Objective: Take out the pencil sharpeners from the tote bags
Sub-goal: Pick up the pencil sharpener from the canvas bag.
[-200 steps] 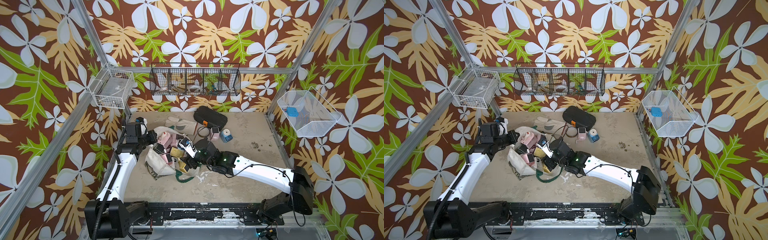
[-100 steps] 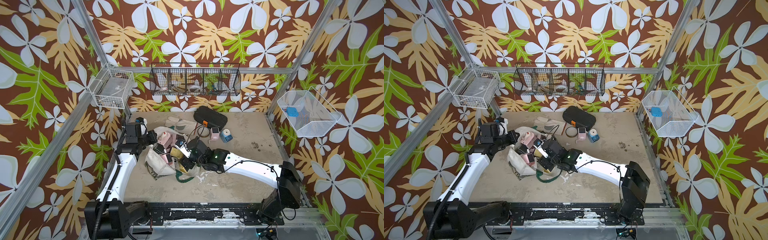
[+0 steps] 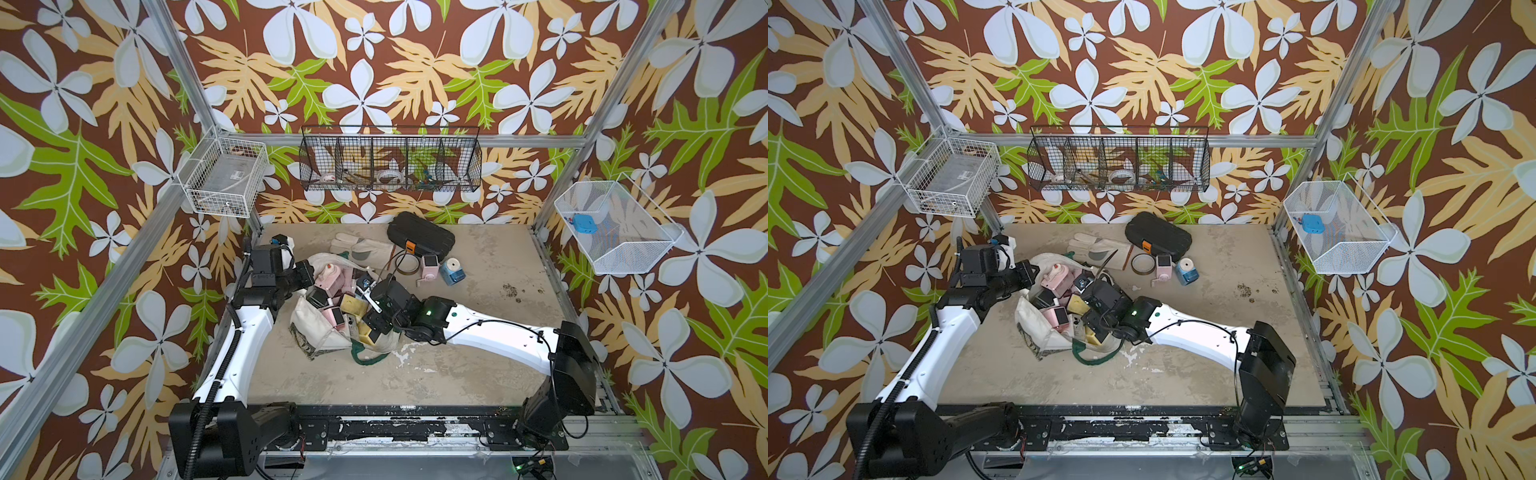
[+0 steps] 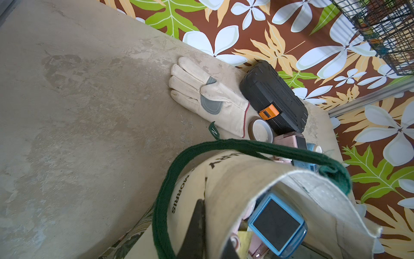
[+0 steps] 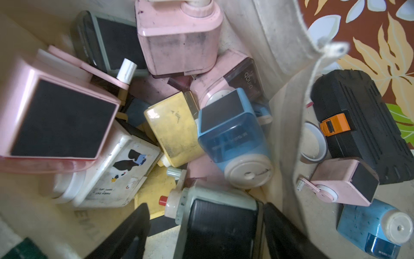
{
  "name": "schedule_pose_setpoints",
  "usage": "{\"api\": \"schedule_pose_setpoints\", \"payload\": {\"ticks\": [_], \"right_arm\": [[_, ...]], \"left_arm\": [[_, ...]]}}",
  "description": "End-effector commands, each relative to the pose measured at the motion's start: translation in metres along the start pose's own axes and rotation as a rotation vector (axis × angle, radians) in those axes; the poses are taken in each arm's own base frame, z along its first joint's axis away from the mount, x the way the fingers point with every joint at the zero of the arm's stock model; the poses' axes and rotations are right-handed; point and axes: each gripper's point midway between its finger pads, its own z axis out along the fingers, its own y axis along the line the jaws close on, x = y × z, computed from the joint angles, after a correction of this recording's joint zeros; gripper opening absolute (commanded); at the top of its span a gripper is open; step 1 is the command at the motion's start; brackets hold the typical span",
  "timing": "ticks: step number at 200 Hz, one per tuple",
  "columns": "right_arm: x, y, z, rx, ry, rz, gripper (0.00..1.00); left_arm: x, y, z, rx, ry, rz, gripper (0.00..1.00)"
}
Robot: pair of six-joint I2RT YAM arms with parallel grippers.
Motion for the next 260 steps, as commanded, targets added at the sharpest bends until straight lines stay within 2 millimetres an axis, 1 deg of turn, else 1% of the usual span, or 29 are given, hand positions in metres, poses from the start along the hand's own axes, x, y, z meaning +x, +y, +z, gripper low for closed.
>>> {"api": "schedule_pose_setpoints", "payload": {"ticks": [1, 16, 46, 77, 129, 144, 160, 175, 179, 192, 200, 226, 260], "right_arm": [[0.011, -0.017, 0.004, 0.098, 0.049, 0.011, 0.82], [0.015, -0.023, 0.009, 0.118, 0.067, 0.028, 0.82], [0.026, -0.028, 0.020, 0.108, 0.109, 0.062, 0.82], [0.032, -0.031, 0.025, 0.125, 0.142, 0.072, 0.82], [0.048, -0.035, 0.037, 0.120, 0.209, 0.093, 0.78], [0.049, -0.034, 0.038, 0.106, 0.216, 0.096, 0.76], [0.048, -0.033, 0.037, 0.092, 0.211, 0.101, 0.72], [0.044, -0.032, 0.033, 0.083, 0.201, 0.106, 0.64], [0.043, -0.032, 0.033, 0.079, 0.197, 0.107, 0.63], [0.040, -0.031, 0.028, 0.064, 0.180, 0.112, 0.59], [0.036, -0.031, 0.025, 0.054, 0.168, 0.110, 0.55], [0.028, -0.031, 0.015, 0.035, 0.127, 0.113, 0.44], [0.017, -0.029, 0.003, 0.003, 0.075, 0.117, 0.38]], "left_arm": [[-0.015, -0.009, -0.004, 0.038, -0.055, 0.005, 0.00], [-0.015, -0.009, -0.004, 0.037, -0.056, 0.005, 0.00], [-0.015, -0.009, -0.004, 0.036, -0.056, 0.005, 0.00], [-0.016, -0.009, -0.004, 0.035, -0.058, 0.007, 0.00], [-0.015, -0.009, -0.004, 0.036, -0.055, 0.005, 0.00], [-0.014, -0.009, -0.003, 0.036, -0.054, 0.004, 0.00], [-0.014, -0.009, -0.003, 0.036, -0.054, 0.004, 0.00], [-0.014, -0.008, -0.003, 0.036, -0.053, 0.004, 0.00], [-0.014, -0.008, -0.003, 0.035, -0.053, 0.004, 0.00], [-0.014, -0.008, -0.003, 0.035, -0.054, 0.004, 0.00], [-0.014, -0.009, -0.003, 0.036, -0.053, 0.004, 0.00], [-0.014, -0.009, -0.003, 0.036, -0.054, 0.005, 0.00], [-0.014, -0.008, -0.004, 0.034, -0.055, 0.005, 0.00]]}}
